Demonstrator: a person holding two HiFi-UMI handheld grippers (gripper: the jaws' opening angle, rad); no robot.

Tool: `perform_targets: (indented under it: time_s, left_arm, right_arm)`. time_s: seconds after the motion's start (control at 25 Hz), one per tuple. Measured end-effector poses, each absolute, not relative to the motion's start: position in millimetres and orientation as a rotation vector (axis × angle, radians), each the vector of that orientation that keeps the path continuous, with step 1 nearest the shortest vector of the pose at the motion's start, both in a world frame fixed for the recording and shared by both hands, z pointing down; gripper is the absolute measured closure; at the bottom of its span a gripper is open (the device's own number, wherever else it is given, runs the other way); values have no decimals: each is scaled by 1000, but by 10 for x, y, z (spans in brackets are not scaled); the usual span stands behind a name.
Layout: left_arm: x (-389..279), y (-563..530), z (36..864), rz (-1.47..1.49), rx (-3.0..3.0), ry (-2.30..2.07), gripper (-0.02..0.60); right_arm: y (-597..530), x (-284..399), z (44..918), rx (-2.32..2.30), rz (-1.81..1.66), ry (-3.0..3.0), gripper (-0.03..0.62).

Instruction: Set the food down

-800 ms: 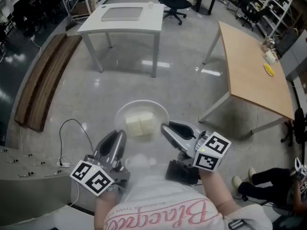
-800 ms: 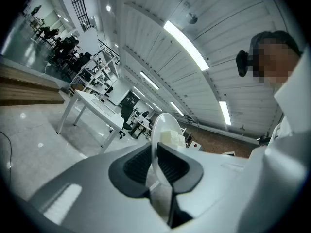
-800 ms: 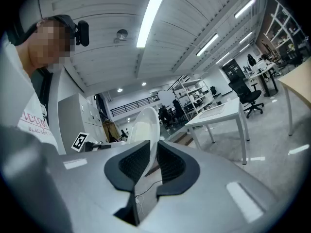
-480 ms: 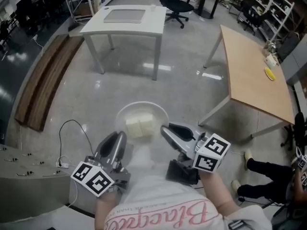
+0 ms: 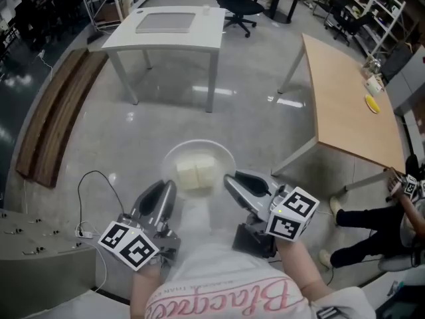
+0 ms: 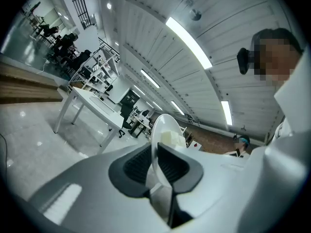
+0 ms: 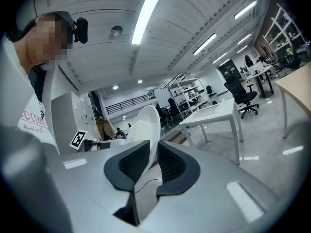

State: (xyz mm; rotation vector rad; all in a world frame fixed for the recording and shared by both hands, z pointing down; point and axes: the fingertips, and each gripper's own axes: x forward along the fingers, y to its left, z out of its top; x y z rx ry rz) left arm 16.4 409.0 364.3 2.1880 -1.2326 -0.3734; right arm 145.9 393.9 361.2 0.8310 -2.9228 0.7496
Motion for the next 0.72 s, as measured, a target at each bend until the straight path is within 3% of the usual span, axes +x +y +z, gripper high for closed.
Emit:
perform_targets:
  time_s: [0.72]
  left_arm:
    - [-251, 2557, 3822, -406, 2134, -1188, 538]
  right_arm:
    - [2458, 1042, 3695, 804, 780, -2864, 545]
